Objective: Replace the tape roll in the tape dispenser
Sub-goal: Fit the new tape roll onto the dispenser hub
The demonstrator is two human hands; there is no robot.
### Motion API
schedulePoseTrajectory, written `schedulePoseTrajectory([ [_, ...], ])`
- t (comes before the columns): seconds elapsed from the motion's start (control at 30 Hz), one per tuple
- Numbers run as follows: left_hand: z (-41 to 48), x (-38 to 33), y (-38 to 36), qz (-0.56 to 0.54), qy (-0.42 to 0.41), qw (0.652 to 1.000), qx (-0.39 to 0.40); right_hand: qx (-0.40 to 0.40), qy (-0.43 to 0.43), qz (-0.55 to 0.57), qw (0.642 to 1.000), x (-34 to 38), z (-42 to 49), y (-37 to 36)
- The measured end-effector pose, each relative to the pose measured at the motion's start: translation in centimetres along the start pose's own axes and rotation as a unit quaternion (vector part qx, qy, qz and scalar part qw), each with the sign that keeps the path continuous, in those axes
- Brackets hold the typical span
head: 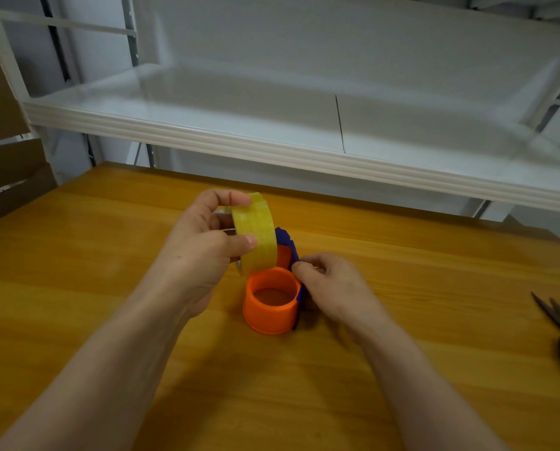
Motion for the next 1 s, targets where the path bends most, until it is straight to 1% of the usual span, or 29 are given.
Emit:
schedulePoseTrajectory([
  [0.07, 0.0, 0.2, -0.2, 0.019, -0.017, 1.0, -0.013, 0.014, 0.003, -0.001, 1.0, -0.1, 0.0, -0.1],
  [0.13, -0.1, 0.7, -0.8, 0.088, -0.059, 0.993, -0.042, 0.024, 0.003, 0.005, 1.0, -0.2, -0.1, -0.3],
  [0.17, -0.2, 1.0, -1.3, 0.148, -0.09, 0.983, -0.062, 0.027, 0.003, 0.006, 1.0, -0.3, -0.1, -0.3],
  [0.23, -0.6, 1.6, -2.4, 0.277, -0.153, 0.942, -0.111, 0.029, 0.007, 0.002, 1.0, -0.1, -0.2, -0.3],
  [0.27, -0.6, 2.0, -2.8, 0.322, -0.175, 0.922, -0.127, 0.028, 0.007, -0.001, 1.0, -0.1, -0.3, -0.3],
  [0.33, -0.3, 2.7, -3.3, 0.371, -0.188, 0.9, -0.133, 0.028, 0.003, -0.005, 1.0, 0.1, -0.5, -0.4],
  [0.4, 0.1, 2.9, -3.3, 0.398, -0.184, 0.889, -0.131, 0.024, 0.0, -0.005, 1.0, 0.2, -0.5, -0.2],
  [0.47, 0.4, 2.9, -3.1, 0.408, -0.187, 0.884, -0.13, 0.019, -0.005, -0.011, 1.0, -0.1, -0.4, 0.3],
  [0.57, 0.5, 2.9, -2.6, 0.396, -0.188, 0.891, -0.119, 0.02, -0.02, -0.001, 1.0, -0.6, -0.4, 1.1],
  [0.7, 1.1, 3.5, -1.9, 0.363, -0.164, 0.91, -0.113, 0.049, -0.039, 0.075, 0.995, -1.1, -0.5, 1.1],
  [0.77, 1.3, 3.7, -1.8, 0.337, -0.159, 0.922, -0.108, 0.07, -0.05, 0.138, 0.987, -1.2, -0.7, 0.6],
  [0.83, 1.5, 3.8, -1.8, 0.318, -0.157, 0.929, -0.105, 0.079, -0.059, 0.166, 0.981, -1.2, -0.7, 0.2],
  [1.0, 1.5, 3.9, -1.5, 0.301, -0.16, 0.934, -0.108, 0.08, -0.073, 0.148, 0.983, -1.1, -0.6, 0.0],
])
Point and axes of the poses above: each hand's wrist, its own z-axis towards the middle knuckle, its own y-axis out of the back of the hand, x = y × z, the point moved 8 cm from there along z, towards the middle knuckle, and after that the axes turned 11 degrees about y, right-handed, at the moved point
